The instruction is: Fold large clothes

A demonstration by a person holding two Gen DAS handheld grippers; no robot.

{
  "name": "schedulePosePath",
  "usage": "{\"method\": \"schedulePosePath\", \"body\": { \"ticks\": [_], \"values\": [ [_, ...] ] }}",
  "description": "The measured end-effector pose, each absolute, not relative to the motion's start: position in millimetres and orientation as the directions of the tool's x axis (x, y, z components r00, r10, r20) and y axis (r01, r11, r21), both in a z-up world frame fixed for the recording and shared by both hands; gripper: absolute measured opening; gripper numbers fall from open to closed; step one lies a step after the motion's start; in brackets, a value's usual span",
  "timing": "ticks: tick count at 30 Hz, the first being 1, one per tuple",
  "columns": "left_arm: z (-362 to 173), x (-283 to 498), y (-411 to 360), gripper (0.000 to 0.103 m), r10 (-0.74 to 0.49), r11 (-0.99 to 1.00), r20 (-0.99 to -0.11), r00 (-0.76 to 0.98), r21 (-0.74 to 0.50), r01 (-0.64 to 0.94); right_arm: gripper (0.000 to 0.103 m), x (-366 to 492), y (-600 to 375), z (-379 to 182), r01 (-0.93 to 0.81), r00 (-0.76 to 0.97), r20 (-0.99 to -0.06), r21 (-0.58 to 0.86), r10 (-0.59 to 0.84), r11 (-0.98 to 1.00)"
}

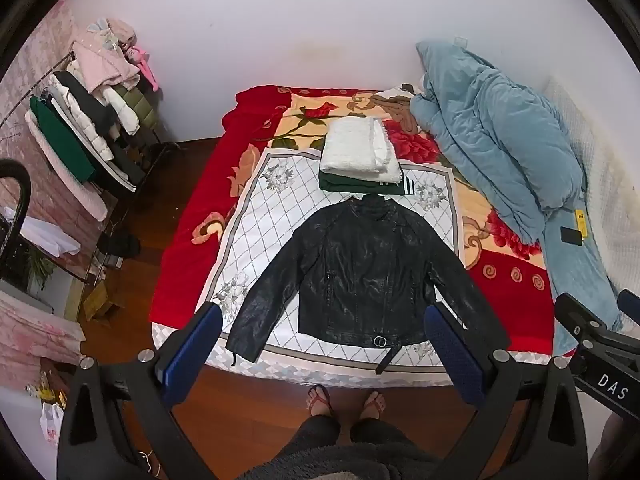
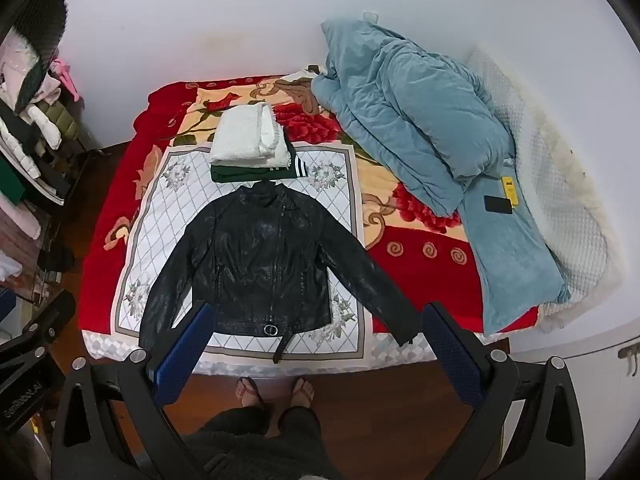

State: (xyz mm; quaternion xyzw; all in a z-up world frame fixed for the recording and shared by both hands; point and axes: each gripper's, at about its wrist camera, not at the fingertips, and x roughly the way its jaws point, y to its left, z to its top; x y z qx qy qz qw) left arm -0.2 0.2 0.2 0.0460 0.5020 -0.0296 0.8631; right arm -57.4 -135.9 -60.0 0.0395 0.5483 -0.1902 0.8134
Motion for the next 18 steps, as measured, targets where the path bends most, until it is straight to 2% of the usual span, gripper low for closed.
{"method": "schedulePosePath", "body": {
  "ticks": [18],
  "values": [
    [5,-2,-3,0.103,-0.011,0.994,-0.866,0.499,0.044,0.097,0.103,-58,-130,-48,0.333,0.344,-0.896,-0.163,-0.281,0.929]
  ]
}}
